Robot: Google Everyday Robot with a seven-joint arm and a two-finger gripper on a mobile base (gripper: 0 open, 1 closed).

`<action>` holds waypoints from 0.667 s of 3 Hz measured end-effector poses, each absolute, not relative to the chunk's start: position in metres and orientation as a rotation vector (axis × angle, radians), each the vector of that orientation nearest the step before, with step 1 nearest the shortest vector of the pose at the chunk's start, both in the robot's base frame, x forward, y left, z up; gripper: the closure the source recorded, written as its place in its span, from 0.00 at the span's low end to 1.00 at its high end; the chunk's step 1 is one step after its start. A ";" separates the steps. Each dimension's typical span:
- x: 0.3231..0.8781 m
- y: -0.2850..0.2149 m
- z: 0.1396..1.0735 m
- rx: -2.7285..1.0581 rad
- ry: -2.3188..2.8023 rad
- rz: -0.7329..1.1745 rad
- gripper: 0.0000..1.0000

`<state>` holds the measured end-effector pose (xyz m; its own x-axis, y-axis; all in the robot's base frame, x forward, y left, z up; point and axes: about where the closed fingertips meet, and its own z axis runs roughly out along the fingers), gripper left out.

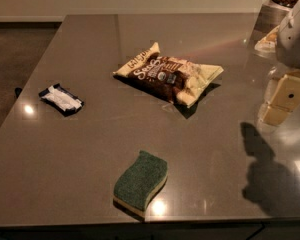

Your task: Move brown chip bag near sponge

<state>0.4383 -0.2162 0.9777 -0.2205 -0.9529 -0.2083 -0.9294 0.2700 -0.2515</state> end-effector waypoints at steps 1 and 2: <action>0.438 -0.216 0.978 -1.721 2.227 -0.104 0.00; 0.447 -0.210 0.977 -1.701 2.205 -0.107 0.00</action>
Offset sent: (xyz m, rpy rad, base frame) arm 0.0219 0.0136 -0.0068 0.0402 -0.0426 -0.0025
